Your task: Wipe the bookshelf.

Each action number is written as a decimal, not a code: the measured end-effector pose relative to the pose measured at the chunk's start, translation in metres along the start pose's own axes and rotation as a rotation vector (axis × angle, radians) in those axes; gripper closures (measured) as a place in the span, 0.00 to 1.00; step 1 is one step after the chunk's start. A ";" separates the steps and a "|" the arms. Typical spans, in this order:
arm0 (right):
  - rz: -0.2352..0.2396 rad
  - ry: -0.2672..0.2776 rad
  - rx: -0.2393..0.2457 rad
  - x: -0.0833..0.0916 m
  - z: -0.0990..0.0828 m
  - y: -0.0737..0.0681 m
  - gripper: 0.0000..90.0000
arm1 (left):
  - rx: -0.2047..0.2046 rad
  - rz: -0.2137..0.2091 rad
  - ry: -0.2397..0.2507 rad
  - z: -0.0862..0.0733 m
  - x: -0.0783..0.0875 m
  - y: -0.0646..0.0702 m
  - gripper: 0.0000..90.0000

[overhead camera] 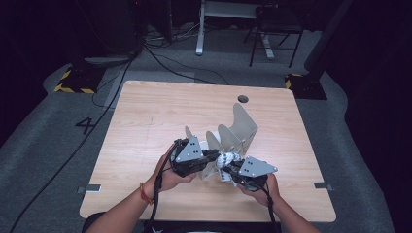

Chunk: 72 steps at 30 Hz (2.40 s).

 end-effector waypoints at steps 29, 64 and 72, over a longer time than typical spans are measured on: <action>-0.040 -0.043 0.019 0.001 -0.007 0.002 0.90 | 0.001 -0.002 0.011 -0.002 0.001 0.000 0.92; 0.069 0.020 0.043 -0.020 0.007 -0.022 0.90 | -0.006 -0.003 0.013 -0.001 0.000 0.000 0.91; 0.149 -0.084 0.047 -0.052 -0.014 -0.042 0.91 | -0.002 -0.014 0.017 -0.002 0.001 -0.003 0.90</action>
Point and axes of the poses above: each handheld gripper's, and its own axes: x roughly backward along the jaws, z roughly out of its top, y roughly to its right, the point moved 3 cm from there along -x, roughly forward along the jaws, and after that the axes turned 15 degrees about x, right-handed, at the moved point
